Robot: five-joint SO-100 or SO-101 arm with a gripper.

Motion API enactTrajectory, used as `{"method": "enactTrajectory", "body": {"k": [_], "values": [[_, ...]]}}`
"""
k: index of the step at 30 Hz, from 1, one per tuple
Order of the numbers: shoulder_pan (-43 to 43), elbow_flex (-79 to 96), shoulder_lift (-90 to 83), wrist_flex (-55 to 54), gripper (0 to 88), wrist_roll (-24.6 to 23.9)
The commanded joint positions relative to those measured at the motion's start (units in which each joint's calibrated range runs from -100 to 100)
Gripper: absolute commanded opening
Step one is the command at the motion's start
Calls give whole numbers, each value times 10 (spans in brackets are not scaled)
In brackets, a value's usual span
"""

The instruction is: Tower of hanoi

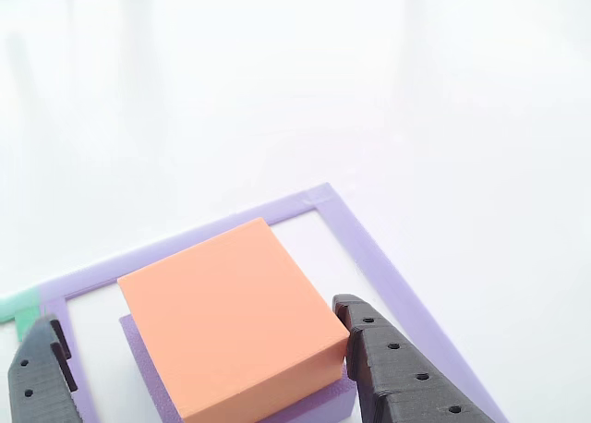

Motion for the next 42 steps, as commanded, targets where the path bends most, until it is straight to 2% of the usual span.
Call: {"method": "enactTrajectory", "body": {"k": [1, 19, 32, 37, 42], "values": [[-10, -19, -6, -16, 283, 4], [-17, -15, -7, -23, 154, 4], [-28, 25, -63, -9, 129, 4], [-41, 56, -162, 61, 130, 4], [-55, 61, -307, 224, 130, 4]]}}
